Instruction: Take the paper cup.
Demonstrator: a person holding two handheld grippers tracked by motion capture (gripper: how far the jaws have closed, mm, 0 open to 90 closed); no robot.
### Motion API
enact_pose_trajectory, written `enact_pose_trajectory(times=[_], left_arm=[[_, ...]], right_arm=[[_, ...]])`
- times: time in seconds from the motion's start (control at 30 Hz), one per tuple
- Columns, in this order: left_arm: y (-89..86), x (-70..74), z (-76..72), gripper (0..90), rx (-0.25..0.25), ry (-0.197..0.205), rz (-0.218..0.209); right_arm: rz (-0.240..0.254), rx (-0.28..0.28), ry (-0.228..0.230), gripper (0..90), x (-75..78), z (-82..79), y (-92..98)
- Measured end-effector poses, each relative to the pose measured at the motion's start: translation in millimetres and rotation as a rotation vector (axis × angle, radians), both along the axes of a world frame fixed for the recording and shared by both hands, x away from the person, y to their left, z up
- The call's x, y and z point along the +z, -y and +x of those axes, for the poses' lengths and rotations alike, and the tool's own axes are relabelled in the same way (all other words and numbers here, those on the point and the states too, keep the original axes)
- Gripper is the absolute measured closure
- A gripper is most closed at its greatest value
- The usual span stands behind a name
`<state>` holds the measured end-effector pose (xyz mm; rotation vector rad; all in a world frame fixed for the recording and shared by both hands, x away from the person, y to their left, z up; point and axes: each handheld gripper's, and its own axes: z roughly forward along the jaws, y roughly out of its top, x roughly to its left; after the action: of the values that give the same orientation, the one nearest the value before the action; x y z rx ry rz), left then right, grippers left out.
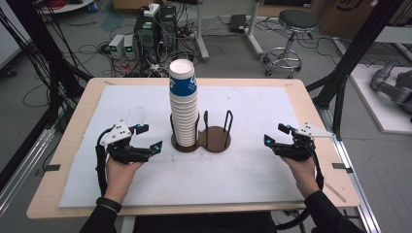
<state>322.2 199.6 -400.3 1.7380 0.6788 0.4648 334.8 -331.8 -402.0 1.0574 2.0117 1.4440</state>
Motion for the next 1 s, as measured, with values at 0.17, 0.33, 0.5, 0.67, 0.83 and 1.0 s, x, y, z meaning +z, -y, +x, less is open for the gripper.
enact_pose_trajectory(times=[0.17,0.33,0.5,0.67,0.83,1.0], left_arm=[[0.5,1.9,3.3,13.7,-0.006,-0.022,-0.016],[3.2,7.4,6.8,9.8,-0.017,-0.013,-0.024],[8.2,22.1,10.5,8.4,-0.041,0.025,-0.03],[11.4,27.3,15.5,7.2,-0.075,0.015,-0.063],[17.4,37.2,24.0,7.2,-0.091,0.032,-0.056],[26.0,46.9,34.5,7.2,-0.108,0.045,-0.07]], right_arm=[[-0.011,0.009,0.005,19.8,0.7,-3.3,0.1],[-0.007,0.011,0.013,19.8,1.8,-5.5,1.0],[-0.023,0.011,0.018,19.8,2.2,-9.6,0.5],[-0.026,0.01,0.024,19.8,2.8,-11.2,0.5],[-0.037,0.009,0.024,19.8,2.8,-12.4,-0.8],[-0.038,0.012,0.027,19.8,3.0,-13.0,-1.3]])
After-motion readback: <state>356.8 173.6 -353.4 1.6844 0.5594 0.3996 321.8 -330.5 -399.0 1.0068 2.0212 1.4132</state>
